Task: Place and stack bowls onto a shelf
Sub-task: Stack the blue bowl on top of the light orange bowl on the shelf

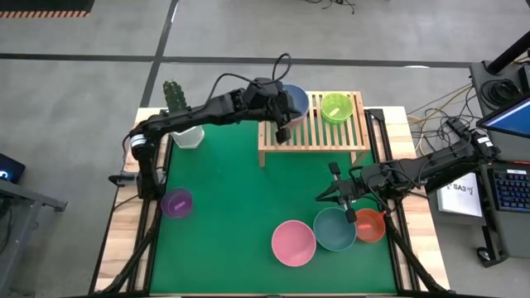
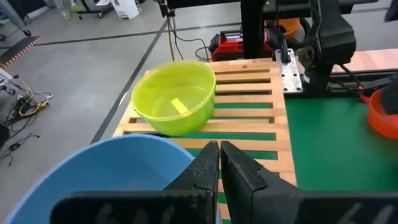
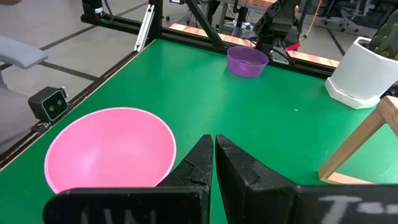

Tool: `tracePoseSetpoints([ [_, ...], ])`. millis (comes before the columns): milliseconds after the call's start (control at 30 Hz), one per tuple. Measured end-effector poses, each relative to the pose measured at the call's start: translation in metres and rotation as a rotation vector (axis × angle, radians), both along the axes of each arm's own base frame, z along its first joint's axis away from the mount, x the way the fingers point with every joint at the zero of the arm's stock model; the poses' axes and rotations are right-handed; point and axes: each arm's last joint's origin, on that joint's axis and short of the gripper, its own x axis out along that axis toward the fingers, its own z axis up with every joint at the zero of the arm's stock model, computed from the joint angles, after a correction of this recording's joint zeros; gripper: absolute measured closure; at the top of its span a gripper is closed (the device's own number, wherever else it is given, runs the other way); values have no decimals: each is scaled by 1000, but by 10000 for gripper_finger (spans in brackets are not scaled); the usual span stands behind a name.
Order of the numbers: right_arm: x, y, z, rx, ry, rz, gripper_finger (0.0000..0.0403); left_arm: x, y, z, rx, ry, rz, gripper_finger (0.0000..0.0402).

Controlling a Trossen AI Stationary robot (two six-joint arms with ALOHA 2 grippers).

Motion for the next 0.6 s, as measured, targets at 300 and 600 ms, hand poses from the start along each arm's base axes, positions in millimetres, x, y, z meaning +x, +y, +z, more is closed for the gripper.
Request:
tracePoseSetpoints([
  [300, 0, 0, -1, 1, 6, -1, 394, -20, -1, 7, 57, 92, 81, 401],
  [600, 0, 0, -1, 0, 10, -1, 394, -37, 38, 7, 200, 163, 294, 401],
])
